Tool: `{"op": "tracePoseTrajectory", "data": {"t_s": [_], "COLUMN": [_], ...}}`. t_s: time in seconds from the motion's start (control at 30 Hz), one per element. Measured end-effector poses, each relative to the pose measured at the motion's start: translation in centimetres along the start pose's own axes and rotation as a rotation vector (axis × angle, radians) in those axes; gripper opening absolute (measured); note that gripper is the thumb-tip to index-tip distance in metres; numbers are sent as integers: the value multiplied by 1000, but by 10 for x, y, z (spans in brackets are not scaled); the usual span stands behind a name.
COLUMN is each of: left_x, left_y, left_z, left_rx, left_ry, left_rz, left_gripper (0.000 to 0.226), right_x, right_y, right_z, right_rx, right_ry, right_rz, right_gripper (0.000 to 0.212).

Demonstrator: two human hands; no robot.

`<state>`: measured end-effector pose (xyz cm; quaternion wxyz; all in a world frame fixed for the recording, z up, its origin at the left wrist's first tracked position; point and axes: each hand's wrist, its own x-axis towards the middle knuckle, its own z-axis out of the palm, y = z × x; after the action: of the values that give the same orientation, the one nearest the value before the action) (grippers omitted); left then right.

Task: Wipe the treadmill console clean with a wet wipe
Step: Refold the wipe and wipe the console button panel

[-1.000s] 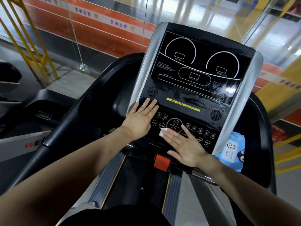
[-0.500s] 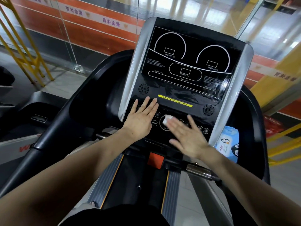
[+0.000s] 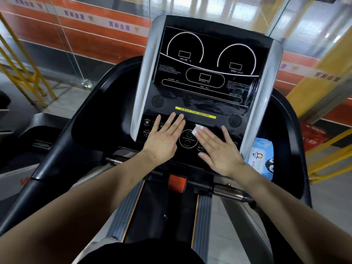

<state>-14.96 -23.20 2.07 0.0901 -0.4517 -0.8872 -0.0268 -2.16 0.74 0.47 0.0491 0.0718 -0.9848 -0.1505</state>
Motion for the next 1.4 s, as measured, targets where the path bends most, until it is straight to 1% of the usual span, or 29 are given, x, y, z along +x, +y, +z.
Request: {"op": "tracePoseTrajectory", "data": {"t_s": [0.07, 0.1, 0.2, 0.27, 0.33, 0.4, 0.47, 0.5, 0.6, 0.7, 0.77, 0.83, 0.9, 0.93, 1.03, 1.13, 1.17, 1.23, 1.33, 1.4], "left_x": [1, 1, 1, 2, 3, 3, 3, 3, 3, 4, 4, 4, 5, 5, 5, 8, 11, 18, 24, 25], "left_y": [4, 6, 7, 6, 6, 7, 10, 12, 13, 13, 13, 14, 15, 16, 19, 25, 28, 37, 49, 50], "left_z": [1, 2, 1, 2, 1, 1, 1, 1, 1, 1, -1, -2, -3, -3, -4, -9, -11, -12, -8, -5], "left_rx": [-9, -9, -22, -25, -32, -35, -36, -37, -43, -48, -48, -50, -51, -48, -28, 9, 23, 38, 10, -10], "left_ry": [-5, -9, -15, -11, -12, -11, -18, -25, -38, -54, -63, -70, -76, -77, -64, -49, -49, -59, -95, -103], "left_rz": [-7, -15, -26, -24, -22, -29, -39, -43, -56, -59, -66, -72, -73, -75, -83, -27, 4, 43, 13, -4], "left_gripper": [81, 81, 81, 81, 82, 82, 83, 84, 84, 84, 85, 85, 85, 84, 83, 81, 81, 82, 86, 88], "right_x": [-3, -11, -38, -37, -23, -12, -12, -18, -42, -42, -32, -24, -27, -33, -52, -50, -46, -36, -34, -48], "right_y": [-5, -11, -27, -15, 5, 20, 20, 14, -4, 8, 23, 36, 36, 30, 11, 24, 32, 50, 51, 33], "right_z": [0, 5, 20, 19, 8, -2, 0, 5, 24, 22, 11, 1, 4, 10, 30, 29, 24, 10, 6, 20], "right_rx": [27, 42, 40, 0, -21, -38, -32, -27, -36, -68, -81, -74, -63, -55, -42, -73, -91, -91, -52, -27], "right_ry": [22, 20, -14, -24, -15, -1, 12, 11, -13, -23, 0, 36, 56, 60, 15, 5, 19, 52, 70, 59], "right_rz": [36, 14, -170, -240, -195, -79, -31, -50, -200, -269, -226, -118, -67, -79, -213, -293, -291, -211, -78, -109], "right_gripper": [70, 70, 69, 69, 70, 71, 74, 75, 74, 72, 74, 77, 79, 79, 77, 75, 74, 73, 73, 73]}}
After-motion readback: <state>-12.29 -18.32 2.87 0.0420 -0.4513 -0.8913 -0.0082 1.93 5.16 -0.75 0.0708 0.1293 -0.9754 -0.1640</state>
